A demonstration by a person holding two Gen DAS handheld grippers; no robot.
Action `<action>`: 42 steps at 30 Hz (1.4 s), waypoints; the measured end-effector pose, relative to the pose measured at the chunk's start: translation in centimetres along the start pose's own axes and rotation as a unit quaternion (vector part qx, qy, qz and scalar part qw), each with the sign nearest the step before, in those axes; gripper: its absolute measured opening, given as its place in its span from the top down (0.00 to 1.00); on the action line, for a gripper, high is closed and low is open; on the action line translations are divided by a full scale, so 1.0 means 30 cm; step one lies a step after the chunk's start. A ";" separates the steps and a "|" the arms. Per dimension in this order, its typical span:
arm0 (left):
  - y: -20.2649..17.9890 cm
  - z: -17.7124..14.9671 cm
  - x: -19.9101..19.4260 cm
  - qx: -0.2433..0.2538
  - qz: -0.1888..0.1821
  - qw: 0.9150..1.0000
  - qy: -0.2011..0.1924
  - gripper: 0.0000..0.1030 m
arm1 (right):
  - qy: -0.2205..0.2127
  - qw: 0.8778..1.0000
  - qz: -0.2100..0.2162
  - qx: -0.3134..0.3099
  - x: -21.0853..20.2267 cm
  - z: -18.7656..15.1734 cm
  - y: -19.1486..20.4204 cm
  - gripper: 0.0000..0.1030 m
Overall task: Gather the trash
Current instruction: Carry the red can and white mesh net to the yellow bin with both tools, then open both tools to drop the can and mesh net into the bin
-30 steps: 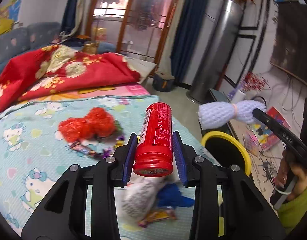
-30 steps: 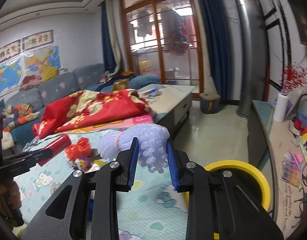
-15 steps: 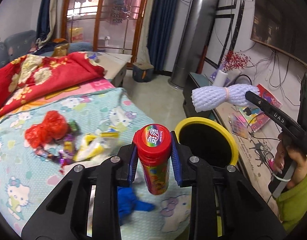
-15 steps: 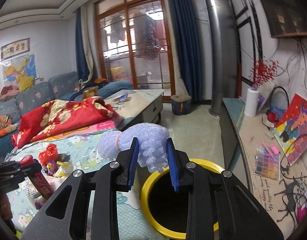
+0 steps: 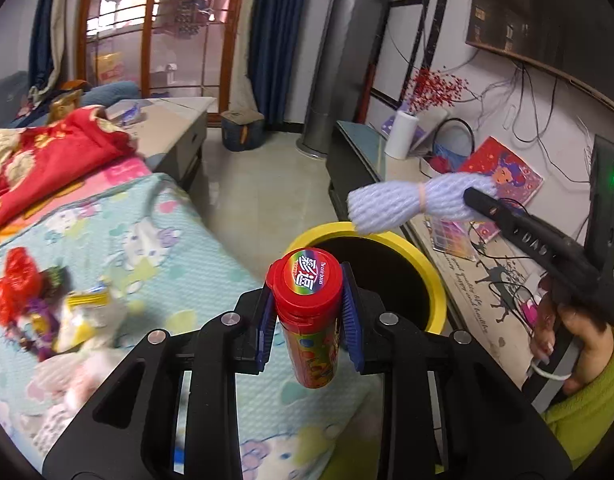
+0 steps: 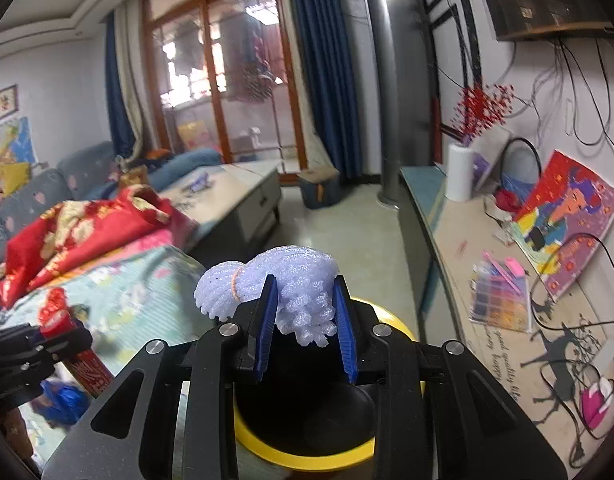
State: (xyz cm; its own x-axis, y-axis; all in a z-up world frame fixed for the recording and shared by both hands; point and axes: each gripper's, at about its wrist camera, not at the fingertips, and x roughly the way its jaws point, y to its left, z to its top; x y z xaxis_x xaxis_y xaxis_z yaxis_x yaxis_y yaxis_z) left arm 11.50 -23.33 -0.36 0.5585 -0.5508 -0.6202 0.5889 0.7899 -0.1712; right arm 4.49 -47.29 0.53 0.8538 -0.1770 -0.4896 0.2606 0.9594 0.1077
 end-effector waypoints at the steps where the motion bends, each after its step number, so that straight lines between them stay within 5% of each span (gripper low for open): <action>1: -0.016 0.004 0.023 0.001 -0.004 1.000 0.002 0.78 | 0.008 1.000 -0.009 -0.001 0.014 -0.010 -0.014 0.74; 20: -0.111 0.025 0.314 -0.006 -0.023 0.998 0.051 0.76 | 0.115 0.993 -0.036 0.017 0.222 -0.158 -0.149 0.67; 22: -0.103 0.019 0.330 -0.010 -0.021 0.998 0.057 0.55 | 0.124 0.992 -0.030 0.024 0.236 -0.166 -0.155 0.59; 28: -0.063 0.007 0.298 -0.024 -0.001 0.999 0.043 0.15 | 0.123 0.991 -0.026 0.035 0.243 -0.170 -0.154 0.40; 42: 0.030 -0.011 0.093 -0.038 0.049 0.998 -0.016 0.11 | 0.047 0.998 0.022 0.023 0.091 -0.074 -0.017 0.27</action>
State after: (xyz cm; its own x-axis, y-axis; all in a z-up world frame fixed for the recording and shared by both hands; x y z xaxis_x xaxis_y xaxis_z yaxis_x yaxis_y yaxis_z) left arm 13.39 -24.08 -2.49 0.6303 -0.4771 -0.6125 0.4857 0.8578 -0.1684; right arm 5.70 -47.76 -2.80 0.8198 -0.1115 -0.5617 0.2458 0.9544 0.1693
